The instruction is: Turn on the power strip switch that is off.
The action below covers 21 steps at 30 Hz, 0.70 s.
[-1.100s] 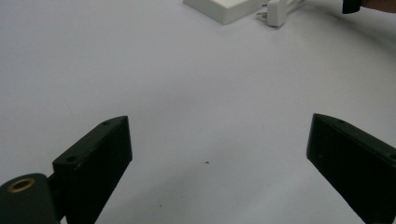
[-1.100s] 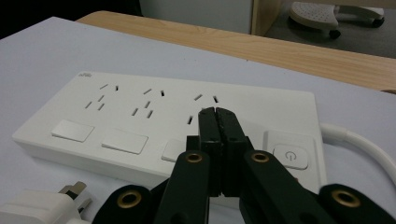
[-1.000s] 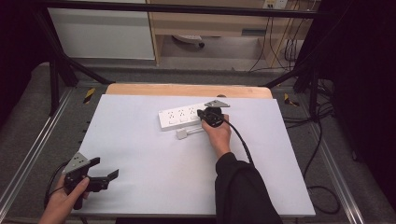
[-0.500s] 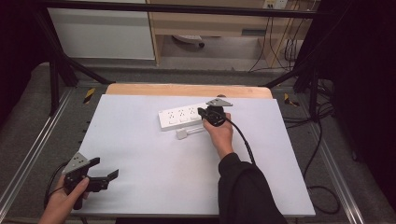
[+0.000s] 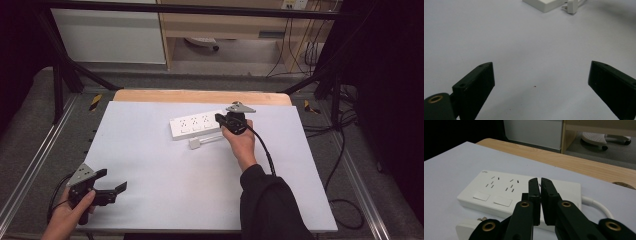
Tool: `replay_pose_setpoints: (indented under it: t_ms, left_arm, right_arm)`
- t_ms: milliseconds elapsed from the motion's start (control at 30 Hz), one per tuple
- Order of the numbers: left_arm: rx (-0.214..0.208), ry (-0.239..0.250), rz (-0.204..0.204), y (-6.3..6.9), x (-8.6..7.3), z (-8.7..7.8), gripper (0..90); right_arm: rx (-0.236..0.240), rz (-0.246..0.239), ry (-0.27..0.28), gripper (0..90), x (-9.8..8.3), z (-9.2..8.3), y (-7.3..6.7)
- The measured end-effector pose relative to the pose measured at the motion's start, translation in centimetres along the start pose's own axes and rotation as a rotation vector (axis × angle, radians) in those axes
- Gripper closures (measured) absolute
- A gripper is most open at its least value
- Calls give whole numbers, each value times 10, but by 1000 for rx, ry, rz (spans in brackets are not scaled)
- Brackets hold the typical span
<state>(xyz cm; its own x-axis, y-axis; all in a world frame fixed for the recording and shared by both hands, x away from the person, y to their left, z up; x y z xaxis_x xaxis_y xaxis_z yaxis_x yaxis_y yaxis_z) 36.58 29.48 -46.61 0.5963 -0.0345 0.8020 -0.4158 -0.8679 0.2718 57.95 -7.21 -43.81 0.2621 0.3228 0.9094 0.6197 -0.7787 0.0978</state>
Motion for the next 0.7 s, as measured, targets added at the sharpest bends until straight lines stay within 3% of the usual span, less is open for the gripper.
replay_pose_setpoints:
  t_ms: [700]
  left_arm:
    - [5, -8, 1, 0, -1, 1, 70]
  right_arm:
    - [-8, 35, 55, 706, 18, -49, 10]
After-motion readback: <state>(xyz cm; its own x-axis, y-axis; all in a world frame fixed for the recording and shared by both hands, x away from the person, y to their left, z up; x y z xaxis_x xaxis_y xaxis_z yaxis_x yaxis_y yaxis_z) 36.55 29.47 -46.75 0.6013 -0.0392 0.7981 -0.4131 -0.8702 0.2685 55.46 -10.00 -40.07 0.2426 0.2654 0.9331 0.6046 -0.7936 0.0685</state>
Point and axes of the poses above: each handheld gripper's, and its own axes: z roughly forward along the jaws, x roughly out of its top, y roughly to its right, the point moved 7 cm from there along z, roughly forward along the jaws, and after that the axes turned 12 degrees about -z, right-handed, at the moved point
